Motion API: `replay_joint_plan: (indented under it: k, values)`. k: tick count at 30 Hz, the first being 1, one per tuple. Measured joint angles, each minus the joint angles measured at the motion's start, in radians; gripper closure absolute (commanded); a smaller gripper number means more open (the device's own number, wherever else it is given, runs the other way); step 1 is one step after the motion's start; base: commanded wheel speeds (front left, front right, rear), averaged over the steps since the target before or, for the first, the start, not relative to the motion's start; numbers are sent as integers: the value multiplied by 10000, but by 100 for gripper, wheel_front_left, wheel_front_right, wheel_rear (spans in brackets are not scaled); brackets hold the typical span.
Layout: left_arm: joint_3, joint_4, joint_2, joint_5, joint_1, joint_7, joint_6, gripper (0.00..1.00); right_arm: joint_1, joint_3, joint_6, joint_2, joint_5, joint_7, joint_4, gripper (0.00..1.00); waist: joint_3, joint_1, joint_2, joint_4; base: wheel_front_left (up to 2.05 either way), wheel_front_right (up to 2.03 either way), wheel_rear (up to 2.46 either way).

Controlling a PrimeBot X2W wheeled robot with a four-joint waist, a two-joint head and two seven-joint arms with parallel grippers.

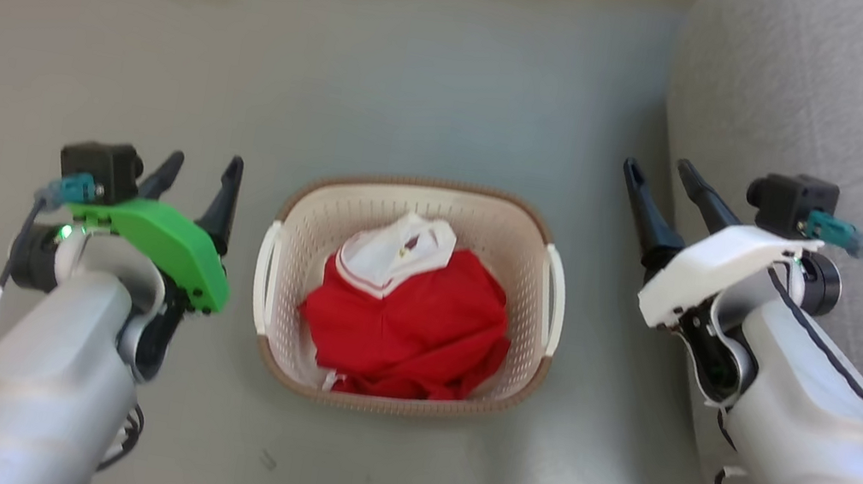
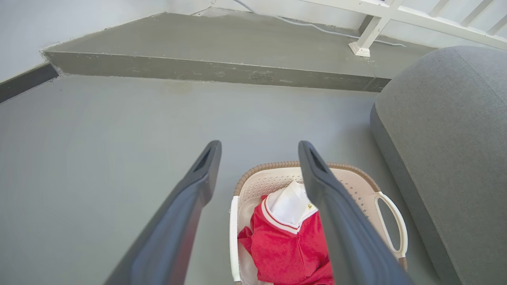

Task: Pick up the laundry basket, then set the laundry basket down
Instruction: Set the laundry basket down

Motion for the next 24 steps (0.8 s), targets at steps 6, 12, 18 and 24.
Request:
replay_joint_plan:
  k: [6, 12, 18, 24]
  values:
    - [512, -711, -56, 389, 778, 0, 79, 0, 890, -673, -2, -121, -157, 0, -569, 0, -862, 0, 0, -27, 0, 0, 0]
    - [1055, -1609, -194, 895, 1593, 0, 311, 0, 1918, -1400, -222, -238, -579, 0, -1290, 0, -1805, 0, 0, 18, 0, 0, 0]
    - [1806, -2614, -278, 1285, 2266, 0, 489, 0, 2685, -1760, -374, -245, -1018, 0, -1944, 0, -2479, 0, 0, 95, 0, 0, 0]
    - [2247, -3450, -242, 1893, 2939, 0, 727, 0, 3281, -2171, -621, -274, -1530, 0, -2836, 0, -2908, 0, 0, 152, 0, 0, 0]
